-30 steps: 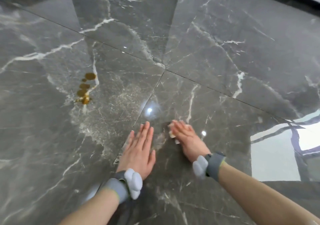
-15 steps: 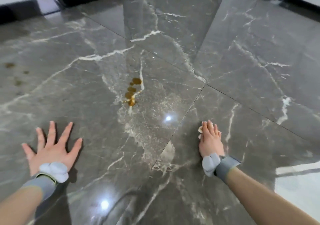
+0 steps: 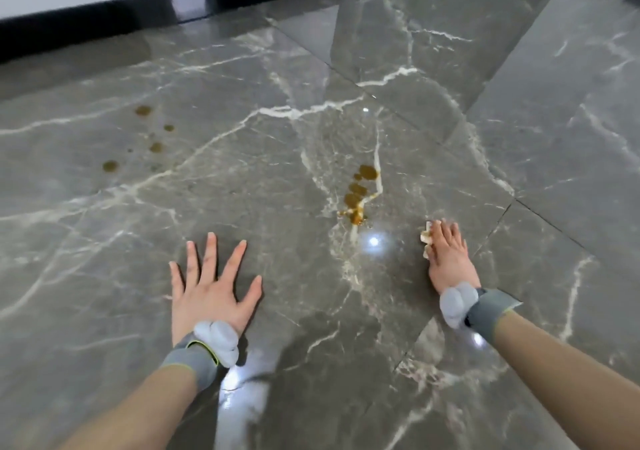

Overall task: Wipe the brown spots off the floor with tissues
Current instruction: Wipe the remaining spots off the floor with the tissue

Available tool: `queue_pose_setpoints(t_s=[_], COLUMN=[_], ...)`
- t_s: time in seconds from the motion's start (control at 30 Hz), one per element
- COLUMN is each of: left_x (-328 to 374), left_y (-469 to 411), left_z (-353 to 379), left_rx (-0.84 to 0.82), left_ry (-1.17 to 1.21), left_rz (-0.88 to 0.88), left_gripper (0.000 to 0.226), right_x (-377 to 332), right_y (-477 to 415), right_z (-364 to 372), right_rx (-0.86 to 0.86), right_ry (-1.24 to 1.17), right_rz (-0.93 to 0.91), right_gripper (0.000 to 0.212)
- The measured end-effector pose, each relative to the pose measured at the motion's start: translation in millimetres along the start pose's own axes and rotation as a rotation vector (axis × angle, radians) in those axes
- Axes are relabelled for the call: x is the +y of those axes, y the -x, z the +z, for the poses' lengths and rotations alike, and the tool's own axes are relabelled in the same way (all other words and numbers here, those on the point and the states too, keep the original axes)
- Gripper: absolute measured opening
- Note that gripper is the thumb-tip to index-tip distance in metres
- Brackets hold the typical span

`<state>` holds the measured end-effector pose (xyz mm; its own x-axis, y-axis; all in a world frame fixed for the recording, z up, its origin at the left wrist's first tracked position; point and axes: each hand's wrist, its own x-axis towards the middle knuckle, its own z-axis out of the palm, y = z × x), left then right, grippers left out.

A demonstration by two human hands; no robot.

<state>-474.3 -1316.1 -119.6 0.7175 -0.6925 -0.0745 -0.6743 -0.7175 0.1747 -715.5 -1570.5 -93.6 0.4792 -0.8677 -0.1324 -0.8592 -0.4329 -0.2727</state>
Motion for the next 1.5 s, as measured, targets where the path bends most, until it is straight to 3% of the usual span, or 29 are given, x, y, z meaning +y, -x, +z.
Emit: queue_pose_setpoints(t_s=[0.03, 0.1, 0.27, 0.37, 0.43, 0.57, 0.63, 0.87, 0.93, 1.07, 1.13, 1.23, 1.43, 1.5], left_x=[-2, -2, -2, -2, -5, -4, -3, -4, -4, -3, -2, -1, -3, -3], left_y=[-1, -2, -4, -3, -4, -5, -6, -6, -6, -5, -7, -7, -5, -5], left_z=[1, 4, 6, 5, 5, 8, 7, 7, 7, 7, 7, 7, 7, 7], left_rx=[0.019, 0.043, 0.05, 0.058, 0.063, 0.065, 0.065, 0.072, 0.076, 0.08, 0.075, 0.076, 0.08, 0.074], left_ry=[0.007, 0.004, 0.001, 0.005, -0.014, -0.02, 0.006, 0.036, 0.037, 0.029, 0.018, 0.009, -0.016, -0.02], left_rz=[-0.006, -0.004, 0.017, 0.033, 0.03, 0.036, 0.034, 0.031, 0.031, 0.022, 0.024, 0.02, 0.027, 0.029], left_gripper=[0.071, 0.071, 0.069, 0.068, 0.067, 0.068, 0.068, 0.068, 0.065, 0.066, 0.068, 0.068, 0.068, 0.068], right_x=[-17, -54, -147, -139, -117, -93, -108, -147, -127, -96, -111, -142, -188, -165], right_y=[-13, -28, -10, -15, -38, -78, -77, -26, -45, -78, -76, -58, -18, -34], right_z=[2, 13, 56, 55, 43, 23, 25, 50, 39, 19, 22, 38, 56, 47], right_rx=[-0.003, -0.021, -0.128, -0.223, -0.169, -0.035, -0.007, -0.23, -0.23, -0.048, -0.007, -0.004, -0.228, -0.161], right_ry=[-0.023, -0.023, -0.081, -0.051, -0.021, 0.022, -0.019, -0.079, -0.039, -0.018, -0.037, -0.061, -0.058, -0.048], right_rz=[0.071, 0.047, -0.545, -0.815, -0.756, -0.15, -0.042, -0.668, -0.651, -0.23, -0.124, -0.22, -0.608, -0.571], right_gripper=[0.055, 0.061, 0.066, 0.07, 0.072, 0.07, 0.067, 0.069, 0.075, 0.068, 0.065, 0.07, 0.058, 0.057])
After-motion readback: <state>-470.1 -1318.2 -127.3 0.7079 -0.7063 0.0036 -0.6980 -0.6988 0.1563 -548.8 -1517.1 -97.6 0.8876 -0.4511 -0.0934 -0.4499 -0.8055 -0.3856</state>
